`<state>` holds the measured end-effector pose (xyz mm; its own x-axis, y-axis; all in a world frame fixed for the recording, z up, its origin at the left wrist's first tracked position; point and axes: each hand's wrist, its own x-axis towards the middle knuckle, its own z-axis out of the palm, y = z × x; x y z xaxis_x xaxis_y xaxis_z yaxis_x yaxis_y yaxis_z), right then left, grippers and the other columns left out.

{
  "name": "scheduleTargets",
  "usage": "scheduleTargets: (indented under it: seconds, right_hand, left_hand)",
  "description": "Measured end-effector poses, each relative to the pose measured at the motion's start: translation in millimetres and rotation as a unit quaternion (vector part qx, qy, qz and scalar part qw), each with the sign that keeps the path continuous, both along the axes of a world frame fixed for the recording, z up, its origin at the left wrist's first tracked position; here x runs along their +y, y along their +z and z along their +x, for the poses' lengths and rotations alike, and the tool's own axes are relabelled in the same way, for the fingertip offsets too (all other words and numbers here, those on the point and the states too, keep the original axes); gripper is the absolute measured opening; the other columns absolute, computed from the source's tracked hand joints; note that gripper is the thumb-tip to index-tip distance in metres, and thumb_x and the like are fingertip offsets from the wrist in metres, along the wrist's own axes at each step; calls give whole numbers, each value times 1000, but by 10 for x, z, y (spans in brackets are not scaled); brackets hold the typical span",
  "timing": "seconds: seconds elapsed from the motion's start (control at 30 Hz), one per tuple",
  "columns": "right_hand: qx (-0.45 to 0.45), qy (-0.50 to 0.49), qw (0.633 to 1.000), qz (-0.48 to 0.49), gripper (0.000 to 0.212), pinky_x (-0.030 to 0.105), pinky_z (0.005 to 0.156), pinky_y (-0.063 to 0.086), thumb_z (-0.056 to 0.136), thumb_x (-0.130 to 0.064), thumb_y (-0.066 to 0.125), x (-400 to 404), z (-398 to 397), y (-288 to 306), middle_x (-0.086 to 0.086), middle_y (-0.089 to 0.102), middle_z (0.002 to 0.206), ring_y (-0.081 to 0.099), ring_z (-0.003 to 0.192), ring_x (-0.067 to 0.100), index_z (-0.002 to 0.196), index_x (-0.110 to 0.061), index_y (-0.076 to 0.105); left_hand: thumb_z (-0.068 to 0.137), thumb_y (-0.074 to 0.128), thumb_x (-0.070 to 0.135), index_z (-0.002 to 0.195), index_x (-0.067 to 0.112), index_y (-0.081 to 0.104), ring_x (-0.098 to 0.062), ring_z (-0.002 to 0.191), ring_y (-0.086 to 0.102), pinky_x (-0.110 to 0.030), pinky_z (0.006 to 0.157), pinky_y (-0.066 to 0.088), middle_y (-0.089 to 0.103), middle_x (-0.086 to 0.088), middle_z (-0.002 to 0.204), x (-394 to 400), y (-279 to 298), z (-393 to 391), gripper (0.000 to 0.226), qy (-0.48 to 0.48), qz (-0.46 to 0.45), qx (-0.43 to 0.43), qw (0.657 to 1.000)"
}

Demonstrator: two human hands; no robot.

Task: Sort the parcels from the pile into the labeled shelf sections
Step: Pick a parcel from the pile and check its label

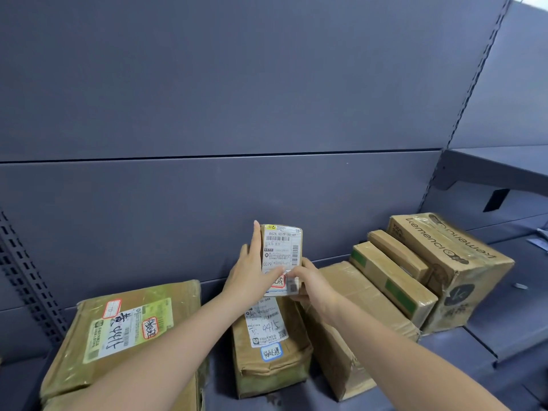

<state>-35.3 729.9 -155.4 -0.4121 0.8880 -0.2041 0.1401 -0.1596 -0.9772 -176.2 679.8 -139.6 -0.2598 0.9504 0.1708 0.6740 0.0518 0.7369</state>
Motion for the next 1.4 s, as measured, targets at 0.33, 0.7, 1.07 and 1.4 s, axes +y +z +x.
scheduleTargets:
  seconds: [0.33, 0.7, 1.07, 1.4]
  right_hand:
    - [-1, -15, 1000, 7, 25, 38, 88, 54, 93, -20, 52, -18, 2, -45, -5, 70, 107, 67, 96, 17, 112, -35, 56]
    - [54, -81, 995, 18, 18, 42, 84, 58, 93, -19, 58, -60, -32, -103, 4, 73, 105, 71, 93, 22, 110, -17, 60]
    - [50, -101, 993, 42, 23, 38, 81, 59, 92, -20, 59, -164, -89, -107, 3, 71, 109, 71, 94, 20, 115, -17, 59]
    - [52, -121, 990, 49, 24, 30, 68, 57, 91, -18, 60, -311, -150, -71, 4, 71, 108, 71, 93, 19, 115, -16, 61]
  left_hand:
    - [84, 62, 51, 147, 43, -22, -18, 103, 55, -42, 84, 52, 45, 0, 119, 6, -44, -32, 105, -5, 6, 51, 999]
    - [51, 72, 64, 147, 45, -15, -12, 125, 44, -38, 91, 48, 37, 13, 140, -84, -88, -68, 131, -56, -13, 32, 998]
    - [63, 80, 50, 153, 33, -13, -11, 131, 37, -33, 94, 42, 31, 8, 149, -133, -150, -175, 131, -80, 8, 31, 996]
    - [63, 81, 48, 152, 34, -14, -12, 136, 34, -30, 92, 39, 21, 10, 156, -167, -194, -287, 131, -102, 15, 40, 994]
